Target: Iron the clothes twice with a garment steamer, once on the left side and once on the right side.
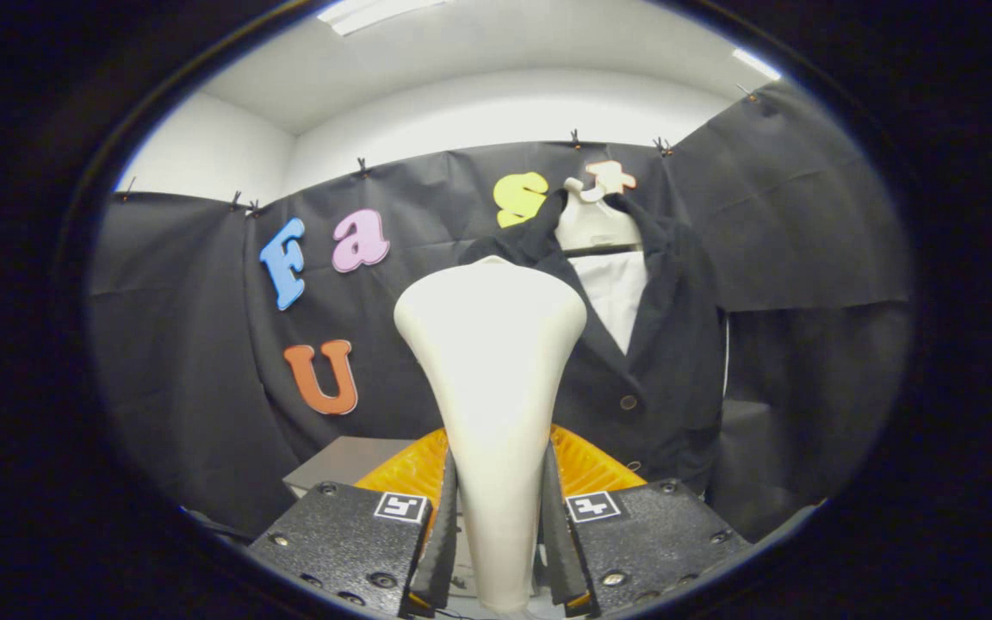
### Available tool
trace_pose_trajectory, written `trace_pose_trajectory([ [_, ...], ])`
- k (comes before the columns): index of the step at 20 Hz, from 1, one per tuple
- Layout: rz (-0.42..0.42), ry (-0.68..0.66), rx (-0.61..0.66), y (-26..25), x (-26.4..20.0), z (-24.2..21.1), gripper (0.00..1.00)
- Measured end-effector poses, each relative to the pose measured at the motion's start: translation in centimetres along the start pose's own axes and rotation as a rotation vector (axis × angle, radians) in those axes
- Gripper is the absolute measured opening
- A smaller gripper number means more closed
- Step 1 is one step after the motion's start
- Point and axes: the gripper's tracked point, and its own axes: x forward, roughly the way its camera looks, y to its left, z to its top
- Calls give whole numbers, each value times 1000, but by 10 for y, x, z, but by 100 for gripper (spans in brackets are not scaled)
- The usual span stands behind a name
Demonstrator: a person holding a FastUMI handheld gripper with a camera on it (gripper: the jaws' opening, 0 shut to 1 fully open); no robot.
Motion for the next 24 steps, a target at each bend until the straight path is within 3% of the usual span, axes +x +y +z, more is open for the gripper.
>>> trace_pose_trajectory([
  [15,-159,-28,-121,-34,141,92,45],
  [24,-295,15,-273,-50,168,95,45],
])
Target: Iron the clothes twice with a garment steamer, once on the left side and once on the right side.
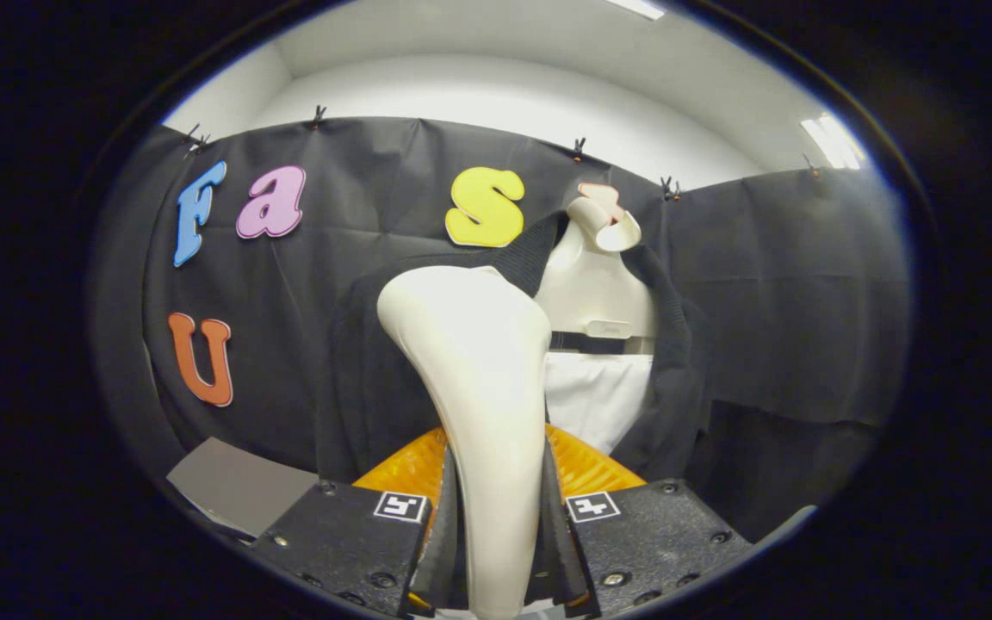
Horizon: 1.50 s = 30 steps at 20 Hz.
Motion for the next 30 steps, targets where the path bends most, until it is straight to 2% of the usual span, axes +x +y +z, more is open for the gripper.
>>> trace_pose_trajectory([
  [5,-63,8,-78,0,6,-8,45],
  [11,-47,55,-71,6,0,-36,45],
  [30,-82,235,-97,-5,-14,-163,45],
])
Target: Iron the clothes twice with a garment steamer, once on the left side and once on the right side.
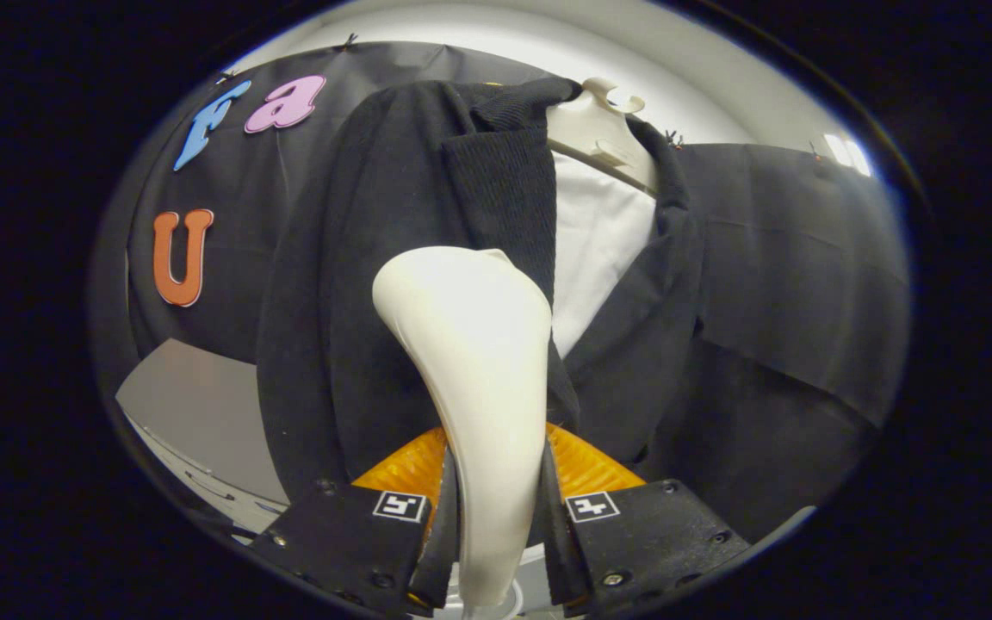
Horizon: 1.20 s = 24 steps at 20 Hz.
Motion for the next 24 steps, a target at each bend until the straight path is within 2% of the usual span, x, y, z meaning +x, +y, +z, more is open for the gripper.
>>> trace_pose_trajectory([
  [5,0,18,-20,7,-1,-26,45],
  [8,21,76,-14,17,3,-52,45],
  [11,7,102,-18,16,9,-69,45],
  [17,55,159,22,20,16,-107,45],
  [24,64,209,21,23,19,-165,45],
])
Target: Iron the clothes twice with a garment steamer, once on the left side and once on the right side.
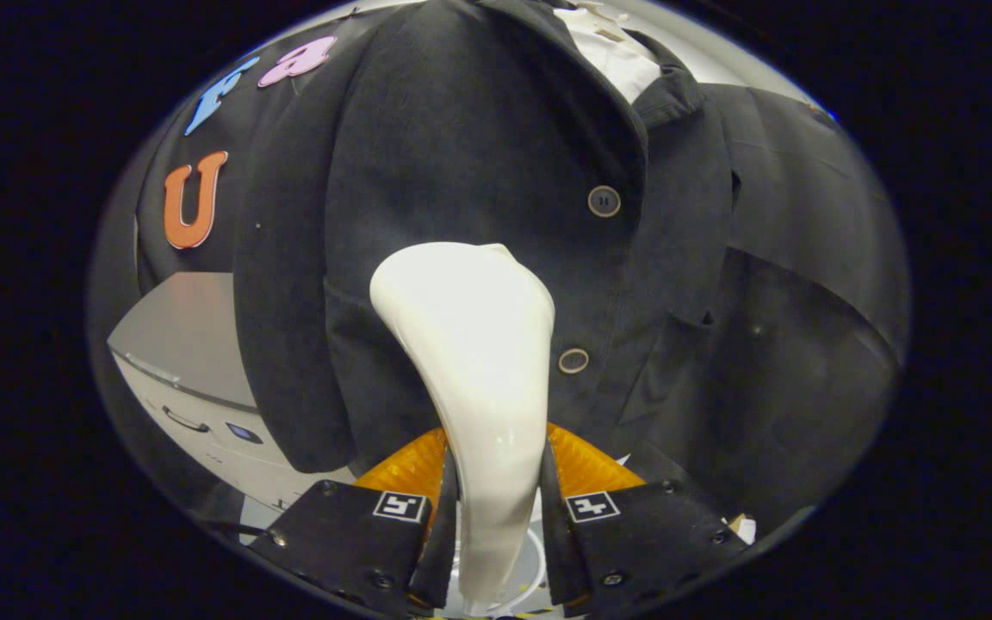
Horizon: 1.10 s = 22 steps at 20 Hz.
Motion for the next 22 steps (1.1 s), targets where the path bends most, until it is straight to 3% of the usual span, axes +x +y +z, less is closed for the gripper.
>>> trace_pose_trajectory([
  [17,4,199,-9,32,28,-138,45],
  [22,12,200,42,31,22,-147,45],
])
